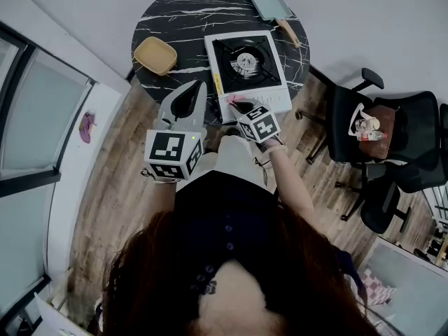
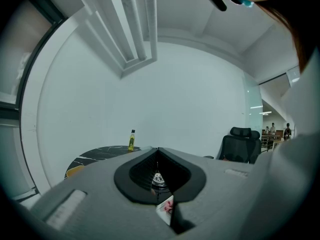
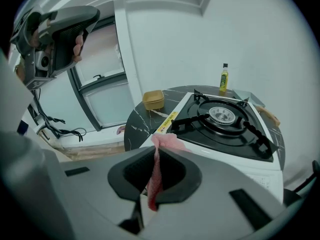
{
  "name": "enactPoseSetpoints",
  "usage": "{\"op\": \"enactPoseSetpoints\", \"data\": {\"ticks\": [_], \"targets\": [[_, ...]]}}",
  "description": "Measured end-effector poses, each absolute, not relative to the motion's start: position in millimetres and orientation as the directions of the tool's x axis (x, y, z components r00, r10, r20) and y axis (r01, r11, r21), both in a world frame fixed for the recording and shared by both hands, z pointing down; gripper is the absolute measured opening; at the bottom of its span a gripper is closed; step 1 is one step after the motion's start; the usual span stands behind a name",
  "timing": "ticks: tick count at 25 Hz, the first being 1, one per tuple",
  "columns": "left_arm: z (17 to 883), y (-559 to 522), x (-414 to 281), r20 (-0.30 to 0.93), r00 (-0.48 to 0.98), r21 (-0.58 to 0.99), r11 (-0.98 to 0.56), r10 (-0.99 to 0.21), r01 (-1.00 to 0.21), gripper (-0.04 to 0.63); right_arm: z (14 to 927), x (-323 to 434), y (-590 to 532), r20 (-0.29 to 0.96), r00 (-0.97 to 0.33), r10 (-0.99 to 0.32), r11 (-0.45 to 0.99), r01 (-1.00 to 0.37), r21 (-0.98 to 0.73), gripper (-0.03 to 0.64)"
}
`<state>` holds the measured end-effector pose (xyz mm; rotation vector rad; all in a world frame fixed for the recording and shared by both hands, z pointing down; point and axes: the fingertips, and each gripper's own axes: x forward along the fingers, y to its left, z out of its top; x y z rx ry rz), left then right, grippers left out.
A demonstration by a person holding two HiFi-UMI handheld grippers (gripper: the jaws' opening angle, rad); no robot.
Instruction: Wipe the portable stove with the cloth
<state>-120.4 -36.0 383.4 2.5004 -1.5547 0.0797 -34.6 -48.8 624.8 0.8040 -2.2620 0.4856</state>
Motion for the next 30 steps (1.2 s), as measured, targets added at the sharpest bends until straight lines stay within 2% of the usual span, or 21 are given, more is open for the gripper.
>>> {"op": "enactPoseSetpoints", "data": {"ticks": [10,20,30], "targets": [[385.9,-34.1,-130.8,0.148,0.434,0.146,-0.414,-0.889,-0.899,0.012,624.3,-47.1,-44.4,0.682,-0.597,-0.423,0.724,-0.675,-0.142,0.021],[383.6,-32.0,-135.7,0.146,0.423,0.148,-0.403,-0.894,-0.903,0.012,624.5,-80.2,-24.7,0.685,-0.632,-0.362,0.780,-0.608,-0.148,0.020],[383.5,-33.1,-139.6,0.147,0.405,0.149,-0.385,-0.902,-0.911,0.012,626.3,-87.8,-25.5,0.718,-0.614,-0.327,0.823,-0.558,-0.103,0.020]]}}
